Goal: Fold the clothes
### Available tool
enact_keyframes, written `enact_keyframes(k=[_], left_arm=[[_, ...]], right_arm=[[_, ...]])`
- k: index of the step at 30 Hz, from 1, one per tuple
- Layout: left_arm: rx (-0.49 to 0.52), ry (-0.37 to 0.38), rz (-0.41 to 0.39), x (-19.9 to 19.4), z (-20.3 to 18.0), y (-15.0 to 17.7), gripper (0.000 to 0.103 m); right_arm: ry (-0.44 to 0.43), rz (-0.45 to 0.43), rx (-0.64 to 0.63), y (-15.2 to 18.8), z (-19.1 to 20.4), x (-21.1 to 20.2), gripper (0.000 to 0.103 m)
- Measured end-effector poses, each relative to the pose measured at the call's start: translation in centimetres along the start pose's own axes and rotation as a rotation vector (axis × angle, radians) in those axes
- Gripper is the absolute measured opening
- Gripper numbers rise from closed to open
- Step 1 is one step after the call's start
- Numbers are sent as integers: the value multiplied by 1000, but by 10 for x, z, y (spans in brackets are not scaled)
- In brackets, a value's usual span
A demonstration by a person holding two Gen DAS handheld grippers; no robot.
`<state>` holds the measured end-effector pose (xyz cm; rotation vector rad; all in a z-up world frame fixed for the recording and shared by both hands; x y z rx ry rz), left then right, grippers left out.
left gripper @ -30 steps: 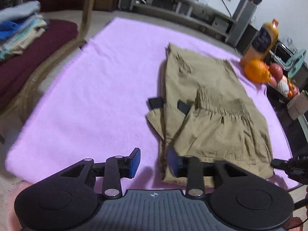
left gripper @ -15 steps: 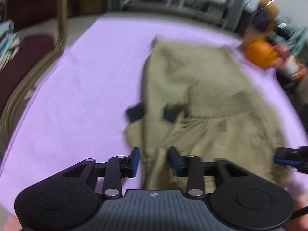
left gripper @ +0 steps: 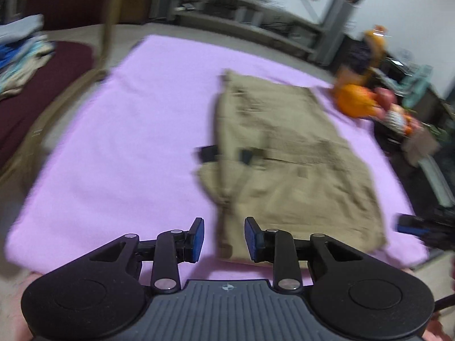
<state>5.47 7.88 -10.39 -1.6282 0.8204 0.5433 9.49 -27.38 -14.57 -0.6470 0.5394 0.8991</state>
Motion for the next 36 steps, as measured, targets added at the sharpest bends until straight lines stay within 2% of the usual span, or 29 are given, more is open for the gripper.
enact_keyframes(k=[2,4,5,6,8,9,12,13,15,19,23,25,27,29,31,34,36], left_arm=[[57,-1,17,11,-12,1,28],[75,-40,73,30,-13,6,29],[49,-51,97,38,-7,9,36],[22,-58,117,44,-2,12,38],[-21,-43,116,40,8,11,40],[-28,-49,115,37,11,10,40],[-24,-86,98,22,17,5,38],[-19,-109,85,16,18,0,24],[-11,-116,48,4,14,-14,23],[37,-55,-45,-14,-14,-50,25],[140,25,-67,-1,-67,-79,41],[188,45,-39,20,-92,-87,43],[231,51,-6,47,-110,-91,44],[262,51,26,76,-123,-94,43],[288,46,57,104,-134,-96,40],[305,43,87,136,-140,-99,29],[289,52,129,154,-137,-99,28]], right_arm=[[-25,44,-42,5,11,10,16],[-44,90,-77,13,18,21,16],[-34,99,-79,14,15,23,16],[-20,103,-78,15,12,25,16],[9,113,-76,16,5,30,3],[23,118,-75,16,1,32,2],[97,55,-110,2,3,11,8],[107,28,-139,-7,8,0,13],[125,-25,-198,-25,18,-22,14],[152,-130,-317,-63,42,-64,19],[169,-202,-470,-104,71,-80,29],[153,-177,-452,-118,68,-60,32],[133,-145,-424,-131,62,-36,40],[114,-114,-396,-144,56,-13,52],[94,-82,-367,-157,51,11,53],[64,-35,-324,-177,42,46,53],[44,-4,-296,-190,37,69,50]])
Point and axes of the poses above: each gripper's, at about its wrist camera, not at the fingertips, and x roughly the way its jaws point, z to its left, y to its underside, the point moved 4 cm from there along x, roughly the way its jaws point, and after that the axes turned 4 degrees about x, right-handed, at the moved point
